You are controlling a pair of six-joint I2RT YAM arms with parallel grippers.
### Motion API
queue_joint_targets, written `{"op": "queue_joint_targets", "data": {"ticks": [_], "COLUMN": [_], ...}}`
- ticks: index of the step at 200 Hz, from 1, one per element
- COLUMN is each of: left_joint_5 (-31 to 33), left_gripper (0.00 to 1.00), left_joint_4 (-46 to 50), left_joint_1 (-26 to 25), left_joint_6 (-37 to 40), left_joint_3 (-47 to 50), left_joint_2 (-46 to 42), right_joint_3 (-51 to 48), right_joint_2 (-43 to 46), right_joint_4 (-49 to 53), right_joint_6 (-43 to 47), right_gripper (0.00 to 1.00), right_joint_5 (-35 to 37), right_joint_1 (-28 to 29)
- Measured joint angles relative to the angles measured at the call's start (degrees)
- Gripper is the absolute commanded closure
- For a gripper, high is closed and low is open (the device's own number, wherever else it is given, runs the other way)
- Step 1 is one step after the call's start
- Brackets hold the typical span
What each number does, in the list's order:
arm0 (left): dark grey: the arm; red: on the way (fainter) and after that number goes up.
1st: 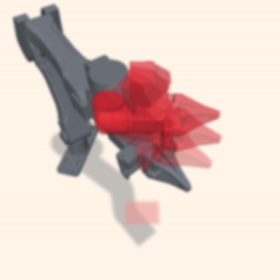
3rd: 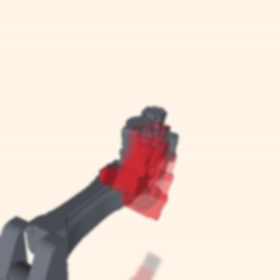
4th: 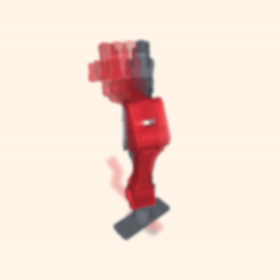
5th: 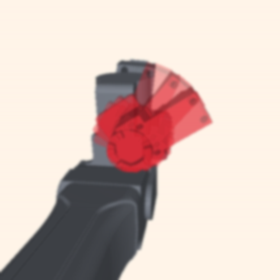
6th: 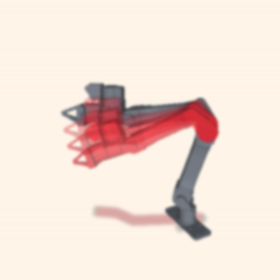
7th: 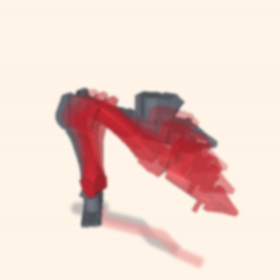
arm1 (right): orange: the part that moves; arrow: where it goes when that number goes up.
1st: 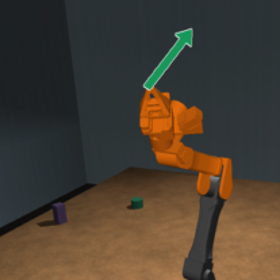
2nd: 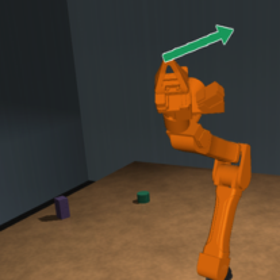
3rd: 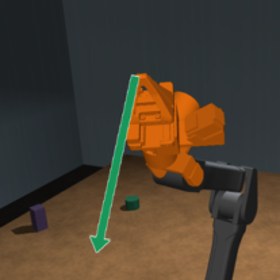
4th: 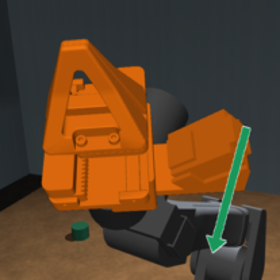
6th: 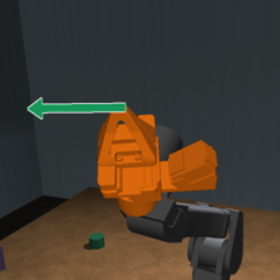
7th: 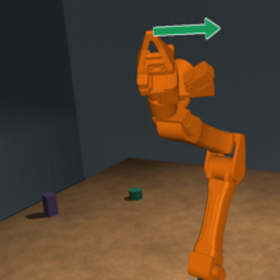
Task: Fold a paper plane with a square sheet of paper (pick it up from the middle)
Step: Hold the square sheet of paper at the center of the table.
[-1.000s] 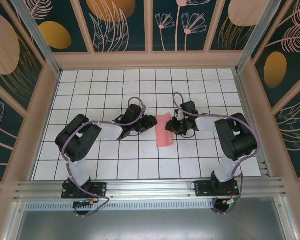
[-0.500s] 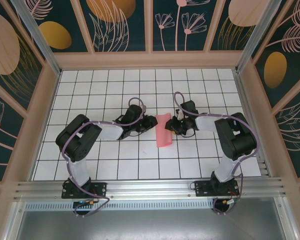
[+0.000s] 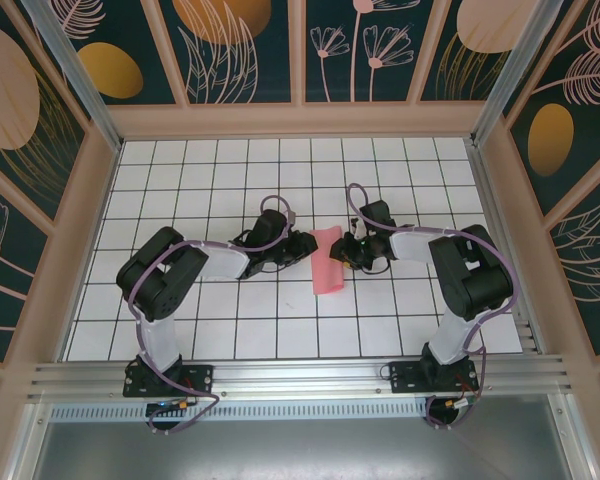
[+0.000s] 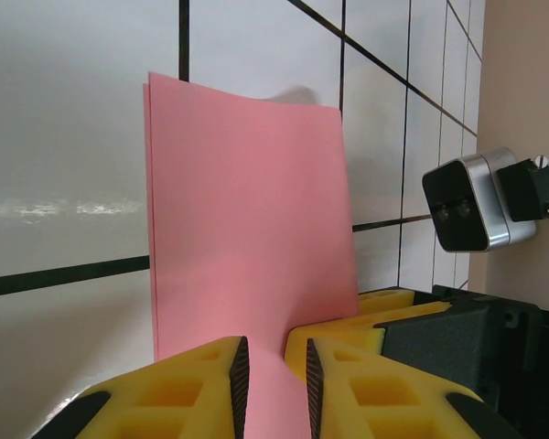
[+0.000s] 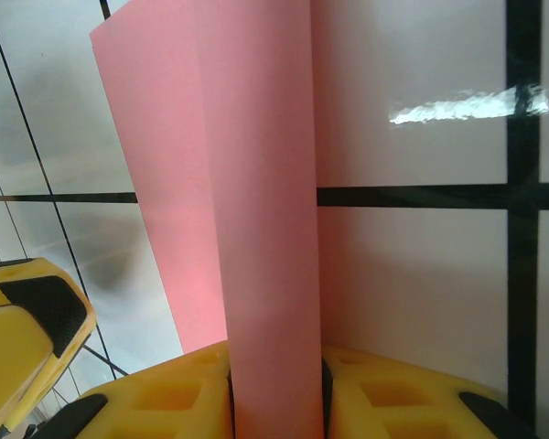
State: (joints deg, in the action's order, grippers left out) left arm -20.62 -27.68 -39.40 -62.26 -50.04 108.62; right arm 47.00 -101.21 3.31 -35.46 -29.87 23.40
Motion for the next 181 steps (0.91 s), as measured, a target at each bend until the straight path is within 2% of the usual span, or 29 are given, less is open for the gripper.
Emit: {"op": "queue_joint_targets", "data": {"ticks": [80, 181], "left_joint_5": [0.0, 0.0], "left_gripper": [0.81, 0.81], "left_joint_4": [4.1, 7.1], "left_joint_1": [-0.9, -1.1], "left_joint_6": [0.2, 0.7], "left_joint_3": [-3.9, -4.2], "left_joint_2": [2.8, 3.3], "right_joint_3": [0.1, 0.2], "right_joint_2": [-0.1, -0.3], "right_joint_4": [0.1, 0.4], "right_joint_6": [0.2, 1.0], "right_gripper": [0.70, 0.71], "right_joint_5": [0.0, 0.0], "right_joint_1": [0.1, 0.1]}}
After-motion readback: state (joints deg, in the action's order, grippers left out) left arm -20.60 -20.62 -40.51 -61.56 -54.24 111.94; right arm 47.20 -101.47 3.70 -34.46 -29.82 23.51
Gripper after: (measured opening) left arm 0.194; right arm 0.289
